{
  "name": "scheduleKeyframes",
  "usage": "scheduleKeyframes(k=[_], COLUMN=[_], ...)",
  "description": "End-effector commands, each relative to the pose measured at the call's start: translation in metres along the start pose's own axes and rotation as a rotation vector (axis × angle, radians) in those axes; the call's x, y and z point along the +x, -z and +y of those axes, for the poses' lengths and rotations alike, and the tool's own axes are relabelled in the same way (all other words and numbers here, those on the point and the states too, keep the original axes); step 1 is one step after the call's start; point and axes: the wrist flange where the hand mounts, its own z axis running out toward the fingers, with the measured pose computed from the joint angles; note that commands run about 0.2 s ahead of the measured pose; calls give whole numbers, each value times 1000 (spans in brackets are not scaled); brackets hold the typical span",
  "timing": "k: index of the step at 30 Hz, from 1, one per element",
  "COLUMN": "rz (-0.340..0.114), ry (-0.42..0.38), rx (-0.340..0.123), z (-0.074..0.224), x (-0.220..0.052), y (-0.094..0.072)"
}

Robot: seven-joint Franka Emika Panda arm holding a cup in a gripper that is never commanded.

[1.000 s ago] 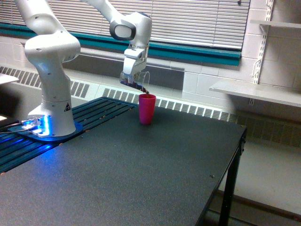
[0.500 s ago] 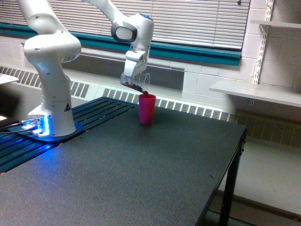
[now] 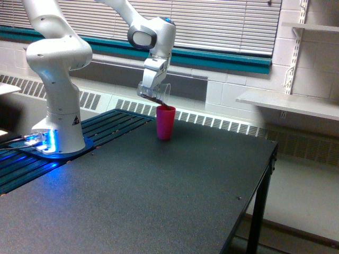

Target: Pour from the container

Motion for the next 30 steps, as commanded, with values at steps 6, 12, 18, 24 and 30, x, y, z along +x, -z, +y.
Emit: scheduleKeyframes(k=[6, 12, 18, 24, 30], rz=[-28, -36, -45, -50, -51], ry=[32, 26, 21, 22, 21], rx=[0, -2, -5, -1, -3], z=[-6, -7, -7, -9, -11], x=[2, 4, 4, 3, 3], y=[-4, -6, -9, -11, -12])
